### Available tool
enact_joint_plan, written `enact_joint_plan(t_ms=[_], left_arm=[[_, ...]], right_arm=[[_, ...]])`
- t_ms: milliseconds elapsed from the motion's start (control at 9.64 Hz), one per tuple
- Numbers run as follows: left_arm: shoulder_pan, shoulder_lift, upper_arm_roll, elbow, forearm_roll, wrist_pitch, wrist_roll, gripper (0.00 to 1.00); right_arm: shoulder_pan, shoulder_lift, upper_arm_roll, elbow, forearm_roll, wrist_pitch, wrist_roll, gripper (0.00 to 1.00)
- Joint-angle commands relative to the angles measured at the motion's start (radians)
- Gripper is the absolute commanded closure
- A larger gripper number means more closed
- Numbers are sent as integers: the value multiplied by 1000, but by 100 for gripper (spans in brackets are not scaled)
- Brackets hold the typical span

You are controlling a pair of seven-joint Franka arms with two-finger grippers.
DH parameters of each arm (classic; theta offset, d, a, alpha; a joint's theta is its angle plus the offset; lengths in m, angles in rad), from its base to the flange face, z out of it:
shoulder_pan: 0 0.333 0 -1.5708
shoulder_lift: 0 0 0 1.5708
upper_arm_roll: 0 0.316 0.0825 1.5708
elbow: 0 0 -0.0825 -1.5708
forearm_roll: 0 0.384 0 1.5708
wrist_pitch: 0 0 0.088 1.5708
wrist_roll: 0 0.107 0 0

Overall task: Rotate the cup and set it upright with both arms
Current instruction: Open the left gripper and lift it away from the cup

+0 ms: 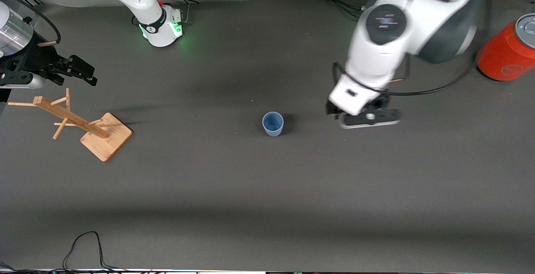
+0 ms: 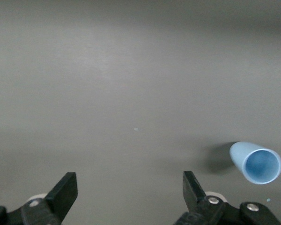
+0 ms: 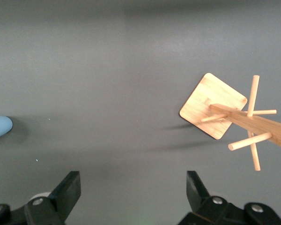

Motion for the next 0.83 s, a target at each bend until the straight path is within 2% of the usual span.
enact_joint_plan(t_ms=[0,207,415,726], left_arm=[[114,-104,24,-94,-68,-23,205,0],[119,-159,154,-119,-116,-78,333,0],[121,-224,238,-153,-115,-115,393,0],[175,-248,257,-165,-74,-140,462,0]], right_arm=[[3,94,0,123,5,-52,15,0],[3,92,-8,125,5,-80,16,0],[3,97,-8,126,5,-81,19,0],[3,100,-5,145,15,-74,19,0]])
